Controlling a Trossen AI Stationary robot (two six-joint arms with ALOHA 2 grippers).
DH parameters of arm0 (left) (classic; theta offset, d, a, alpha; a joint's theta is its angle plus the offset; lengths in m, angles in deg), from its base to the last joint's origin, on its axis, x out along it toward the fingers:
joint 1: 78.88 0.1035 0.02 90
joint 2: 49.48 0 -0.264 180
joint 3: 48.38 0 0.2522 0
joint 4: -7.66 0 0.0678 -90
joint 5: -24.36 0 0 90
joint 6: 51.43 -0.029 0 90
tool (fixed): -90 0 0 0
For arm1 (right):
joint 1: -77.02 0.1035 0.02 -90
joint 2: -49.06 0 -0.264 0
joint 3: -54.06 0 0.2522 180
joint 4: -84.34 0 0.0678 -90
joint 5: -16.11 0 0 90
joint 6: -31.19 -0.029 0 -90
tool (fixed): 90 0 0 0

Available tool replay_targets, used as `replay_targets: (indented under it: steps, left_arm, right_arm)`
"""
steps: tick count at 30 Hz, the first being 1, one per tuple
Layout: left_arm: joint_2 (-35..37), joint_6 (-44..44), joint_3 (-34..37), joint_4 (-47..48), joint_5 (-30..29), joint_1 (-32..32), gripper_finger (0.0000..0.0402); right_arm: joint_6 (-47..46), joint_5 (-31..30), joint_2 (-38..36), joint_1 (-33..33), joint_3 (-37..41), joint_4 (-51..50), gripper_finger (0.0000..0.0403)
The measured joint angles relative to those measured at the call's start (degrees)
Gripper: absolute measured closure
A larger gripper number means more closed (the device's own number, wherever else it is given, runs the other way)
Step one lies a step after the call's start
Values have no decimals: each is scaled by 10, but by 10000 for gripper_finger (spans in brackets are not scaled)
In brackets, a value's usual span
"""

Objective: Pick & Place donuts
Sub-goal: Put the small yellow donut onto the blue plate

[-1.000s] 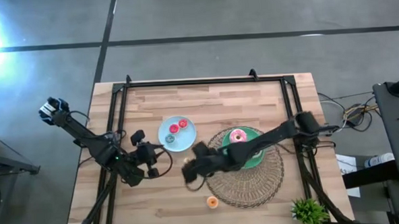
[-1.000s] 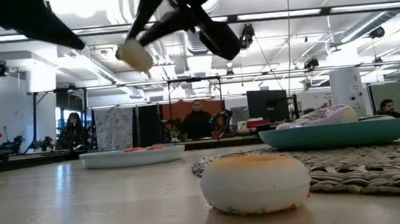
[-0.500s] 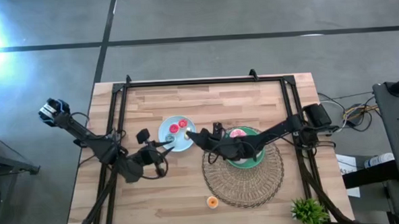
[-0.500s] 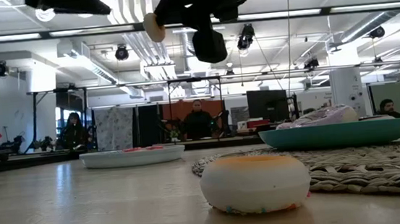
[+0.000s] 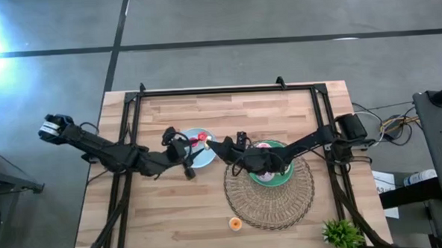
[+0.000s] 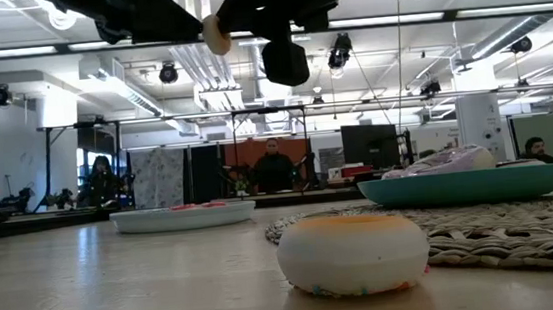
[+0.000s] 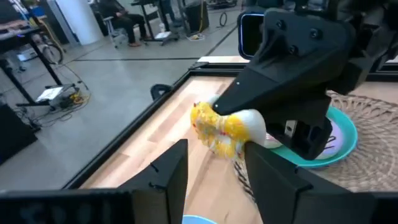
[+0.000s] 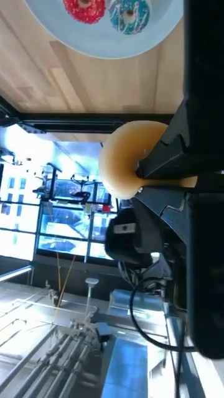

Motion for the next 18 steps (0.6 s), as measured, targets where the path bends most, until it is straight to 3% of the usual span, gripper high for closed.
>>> replay_targets:
  steps: [13, 18]
  left_arm:
    - [-50, 28, -2, -24, 36, 16, 268]
    - [-65, 28, -11, -41, -8, 18, 268]
  right_arm:
    - [-4, 4, 0, -13, -8, -3, 390]
    - [-5, 5, 0, -13, -8, -1, 390]
